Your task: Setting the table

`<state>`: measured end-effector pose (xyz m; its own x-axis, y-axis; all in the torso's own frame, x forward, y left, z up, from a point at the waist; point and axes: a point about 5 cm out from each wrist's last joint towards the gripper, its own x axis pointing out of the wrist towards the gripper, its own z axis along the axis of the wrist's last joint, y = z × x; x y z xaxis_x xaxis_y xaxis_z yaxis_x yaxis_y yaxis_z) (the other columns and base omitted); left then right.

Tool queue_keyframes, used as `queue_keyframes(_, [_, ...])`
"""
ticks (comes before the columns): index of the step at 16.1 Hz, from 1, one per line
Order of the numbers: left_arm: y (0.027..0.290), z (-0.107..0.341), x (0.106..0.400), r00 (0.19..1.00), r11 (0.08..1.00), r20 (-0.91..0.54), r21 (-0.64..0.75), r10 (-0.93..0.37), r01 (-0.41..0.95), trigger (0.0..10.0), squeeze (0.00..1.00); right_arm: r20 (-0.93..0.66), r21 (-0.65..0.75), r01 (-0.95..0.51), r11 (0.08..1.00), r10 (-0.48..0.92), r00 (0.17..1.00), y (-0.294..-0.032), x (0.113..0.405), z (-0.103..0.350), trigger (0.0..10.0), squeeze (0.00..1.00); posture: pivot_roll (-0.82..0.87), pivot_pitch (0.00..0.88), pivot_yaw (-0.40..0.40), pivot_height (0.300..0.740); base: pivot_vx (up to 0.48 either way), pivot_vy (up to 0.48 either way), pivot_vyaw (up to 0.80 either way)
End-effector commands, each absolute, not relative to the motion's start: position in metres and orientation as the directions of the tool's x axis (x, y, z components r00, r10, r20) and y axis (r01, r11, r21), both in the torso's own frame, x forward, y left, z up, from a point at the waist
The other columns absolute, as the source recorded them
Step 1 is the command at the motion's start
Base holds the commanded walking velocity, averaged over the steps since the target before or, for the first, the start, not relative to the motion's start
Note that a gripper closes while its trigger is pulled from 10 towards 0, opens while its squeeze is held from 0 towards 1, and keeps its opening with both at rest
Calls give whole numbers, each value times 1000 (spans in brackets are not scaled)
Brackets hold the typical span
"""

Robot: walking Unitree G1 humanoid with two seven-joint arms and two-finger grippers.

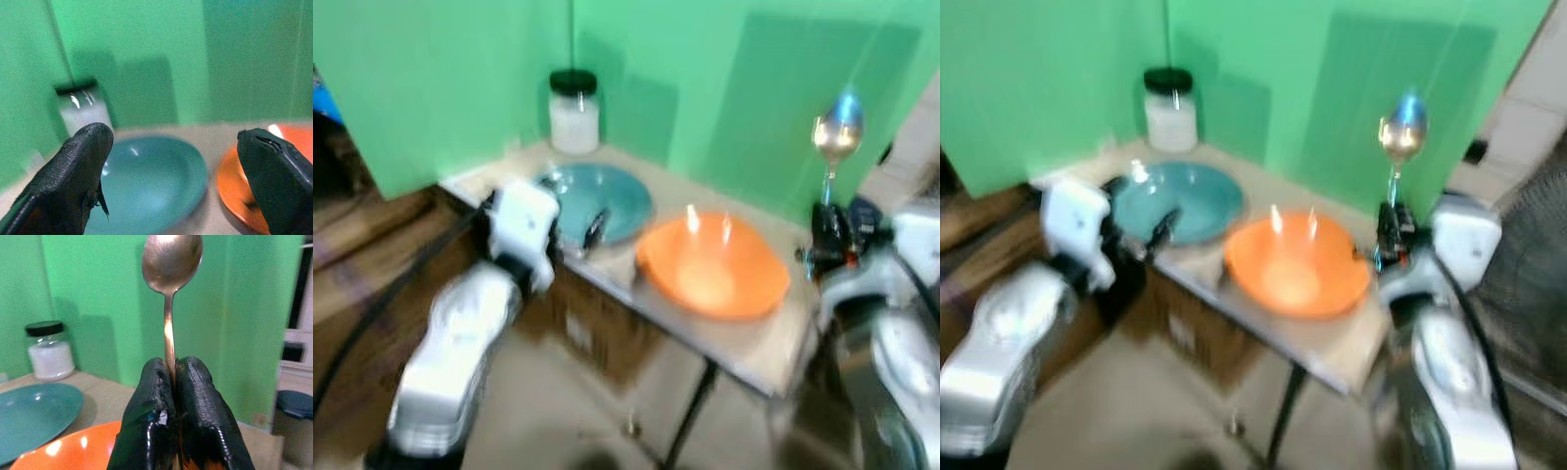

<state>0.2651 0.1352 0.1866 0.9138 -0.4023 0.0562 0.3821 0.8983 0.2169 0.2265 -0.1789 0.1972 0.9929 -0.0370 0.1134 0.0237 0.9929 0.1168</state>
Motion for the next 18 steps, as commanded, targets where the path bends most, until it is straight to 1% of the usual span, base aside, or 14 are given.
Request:
queue_keyframes(1, [133,191,265,910,895,70,226,-409,385,10000,0,111,111,37,993,-49,993,-179,226,197,10000,0,-31,0,-46,740,0,0,-800])
queue_keyframes(6, [129,191,268,907,895,83,217,-414,389,10000,0,113,94,51,994,-62,992,-178,230,198,10000,0,-36,0,-41,740,0,0,-800])
queue_keyframes(9, [128,191,268,905,895,83,213,-416,392,10000,0,92,88,103,991,-111,990,-185,227,195,10000,0,-41,0,-42,740,0,0,-800])
queue_keyframes(12, [128,190,269,905,894,83,215,-418,393,10000,0,86,83,115,990,-122,989,-186,227,193,10000,0,-42,0,-42,740,0,0,-800])
queue_keyframes(15, [132,188,270,909,895,73,224,-411,386,10000,0,39,71,139,988,-142,989,-187,227,187,10000,0,-52,0,-36,740,0,0,-800])
queue_keyframes(16, [137,185,271,914,896,61,234,-401,377,10000,0,5,59,156,986,-156,988,-188,226,182,10000,0,-52,0,-36,740,0,0,-800])
queue_keyframes(18, [144,183,271,920,898,49,241,-389,367,10000,0,-16,57,165,985,-164,986,-189,226,178,10000,0,-52,0,-36,740,0,0,-800])
